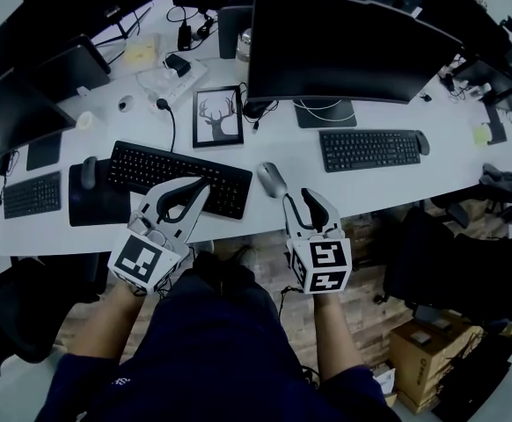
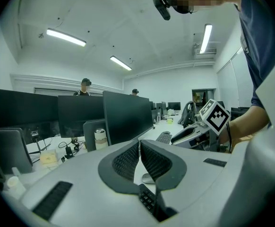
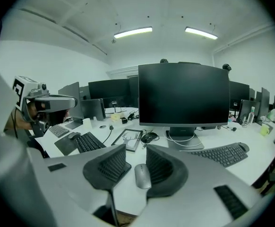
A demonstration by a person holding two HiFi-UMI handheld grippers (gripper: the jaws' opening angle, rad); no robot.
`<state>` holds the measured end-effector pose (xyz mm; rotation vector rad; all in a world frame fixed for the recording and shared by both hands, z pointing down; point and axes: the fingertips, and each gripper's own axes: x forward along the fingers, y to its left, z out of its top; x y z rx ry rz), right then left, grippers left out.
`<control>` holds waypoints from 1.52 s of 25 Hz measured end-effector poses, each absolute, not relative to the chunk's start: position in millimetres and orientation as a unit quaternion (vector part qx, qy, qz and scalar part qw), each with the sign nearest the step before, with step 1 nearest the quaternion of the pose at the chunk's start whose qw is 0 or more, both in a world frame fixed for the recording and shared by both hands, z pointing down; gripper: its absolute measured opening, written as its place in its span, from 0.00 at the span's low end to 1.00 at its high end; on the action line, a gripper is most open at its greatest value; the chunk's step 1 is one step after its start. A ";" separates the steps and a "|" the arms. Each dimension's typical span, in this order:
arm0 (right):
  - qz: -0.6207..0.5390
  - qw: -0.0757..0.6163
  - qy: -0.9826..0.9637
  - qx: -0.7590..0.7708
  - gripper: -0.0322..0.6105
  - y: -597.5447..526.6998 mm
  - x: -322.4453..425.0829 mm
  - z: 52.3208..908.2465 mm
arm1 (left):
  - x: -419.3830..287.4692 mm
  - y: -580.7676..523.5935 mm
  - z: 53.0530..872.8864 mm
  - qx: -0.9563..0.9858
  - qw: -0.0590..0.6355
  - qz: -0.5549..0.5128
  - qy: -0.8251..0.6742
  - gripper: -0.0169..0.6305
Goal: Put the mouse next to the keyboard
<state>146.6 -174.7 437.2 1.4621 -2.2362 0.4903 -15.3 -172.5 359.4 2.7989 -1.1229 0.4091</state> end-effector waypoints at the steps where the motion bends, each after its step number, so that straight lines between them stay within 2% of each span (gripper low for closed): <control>1: 0.173 0.209 -0.807 0.525 0.26 -174.3 145.8 433.5 | -14.7 -171.8 358.0 0.919 0.048 0.133 -0.369 0.09; 32: 0.107 0.148 -0.835 0.519 0.06 -179.5 131.6 354.9 | -7.6 -176.2 329.2 0.915 0.029 0.119 -0.384 0.09; 38: 0.110 0.143 -0.842 0.509 0.06 -183.6 125.4 353.0 | -8.4 -179.8 327.9 0.915 0.027 0.114 -0.387 0.09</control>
